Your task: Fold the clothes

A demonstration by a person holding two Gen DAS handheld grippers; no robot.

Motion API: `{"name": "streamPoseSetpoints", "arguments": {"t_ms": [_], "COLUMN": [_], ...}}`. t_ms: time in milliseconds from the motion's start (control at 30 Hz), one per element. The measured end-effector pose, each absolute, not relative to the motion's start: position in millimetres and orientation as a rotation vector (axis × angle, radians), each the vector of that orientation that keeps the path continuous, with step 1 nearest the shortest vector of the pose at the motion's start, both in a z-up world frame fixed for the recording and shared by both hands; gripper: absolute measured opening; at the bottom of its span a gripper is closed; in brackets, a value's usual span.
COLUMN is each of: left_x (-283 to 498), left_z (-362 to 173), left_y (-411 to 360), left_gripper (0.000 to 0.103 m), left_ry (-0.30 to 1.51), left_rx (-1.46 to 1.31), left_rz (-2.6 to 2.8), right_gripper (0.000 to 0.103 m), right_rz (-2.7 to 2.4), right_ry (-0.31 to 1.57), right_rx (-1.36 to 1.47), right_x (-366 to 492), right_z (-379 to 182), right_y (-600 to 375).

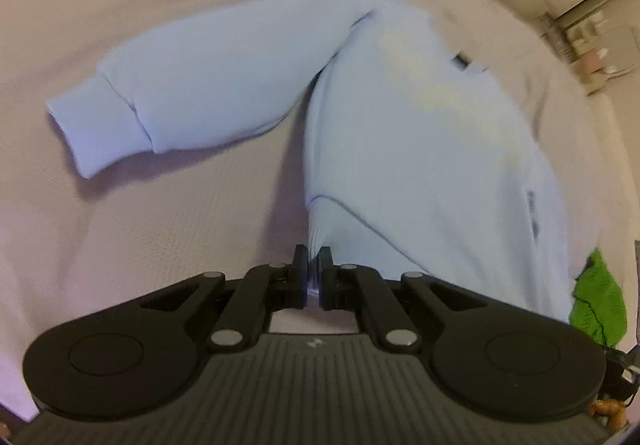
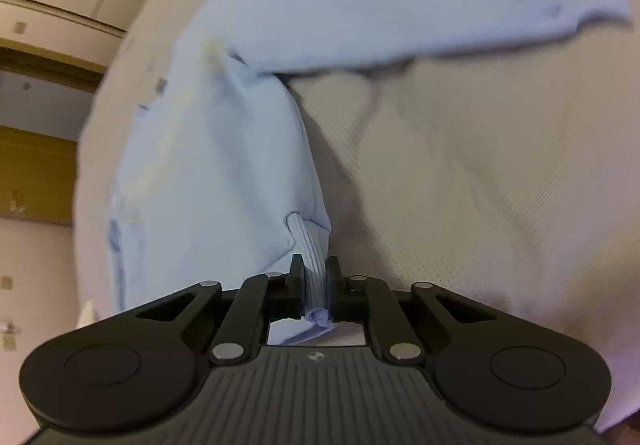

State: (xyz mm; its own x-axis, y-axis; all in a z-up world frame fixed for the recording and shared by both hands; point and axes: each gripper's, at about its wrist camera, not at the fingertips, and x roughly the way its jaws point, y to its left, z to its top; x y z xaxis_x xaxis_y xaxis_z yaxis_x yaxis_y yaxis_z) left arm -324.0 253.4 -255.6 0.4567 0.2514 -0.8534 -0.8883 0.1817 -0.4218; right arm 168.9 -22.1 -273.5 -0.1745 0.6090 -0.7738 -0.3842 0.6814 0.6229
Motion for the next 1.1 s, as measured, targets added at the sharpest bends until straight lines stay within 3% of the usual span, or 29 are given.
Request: {"name": "streamPoseSetpoints", "arguments": {"t_ms": [133,233,267,300,367,533,600,733,867,933,967,1100], "left_x": [-305.5,-314.1,-318.7,-323.1,-336.8,-386.8,-402.6,-444.5,-458.8,-450.0,-445.7,-441.9], "left_z": [-286.3,-308.9,-301.9,-294.9,-278.0,-270.1,-275.5,-294.7,-333.5,-336.5,-337.8,-266.1], "left_y": [235.9,229.8,226.0,222.7,217.2,246.2,265.6,289.7,317.2,337.7,348.0,392.8], "left_gripper": [0.004,0.005,0.011,0.025,0.044,0.052,0.064,0.068,0.064,0.022,0.010,0.008], "left_ry": [0.859,0.912,0.876,0.848,0.785,0.515,0.388,0.213,0.106,0.150,0.173,0.263], "left_rx": [-1.046,-1.130,-1.135,-1.135,-1.124,-1.273,-1.333,-1.472,-1.670,-1.655,-1.647,-1.267], "left_rz": [0.980,1.030,1.042,1.049,1.089,1.198,1.255,1.308,1.259,1.238,1.228,1.251], "right_gripper": [0.007,0.018,0.027,0.042,0.059,0.059,0.059,0.059,0.059,0.059,0.059,0.059], "right_rz": [0.902,0.818,0.817,0.819,0.825,0.814,0.801,0.765,0.723,0.698,0.686,0.645], "right_ry": [1.486,1.559,1.536,1.502,1.443,1.452,1.462,1.416,1.395,1.384,1.379,1.357], "right_rx": [0.086,0.018,0.007,-0.021,-0.074,-0.006,0.022,-0.010,-0.026,-0.038,-0.044,-0.059], "right_x": [162.7,159.0,156.5,153.5,149.0,146.4,146.4,142.4,136.7,135.7,135.1,133.4], "right_z": [-280.2,-311.5,-309.2,-303.6,-291.5,-284.5,-288.5,-287.5,-285.5,-283.9,-283.0,-277.7], "right_y": [-23.8,-16.9,-16.4,-16.8,-19.7,-29.7,-22.8,-9.5,1.1,8.5,12.2,24.9]}}
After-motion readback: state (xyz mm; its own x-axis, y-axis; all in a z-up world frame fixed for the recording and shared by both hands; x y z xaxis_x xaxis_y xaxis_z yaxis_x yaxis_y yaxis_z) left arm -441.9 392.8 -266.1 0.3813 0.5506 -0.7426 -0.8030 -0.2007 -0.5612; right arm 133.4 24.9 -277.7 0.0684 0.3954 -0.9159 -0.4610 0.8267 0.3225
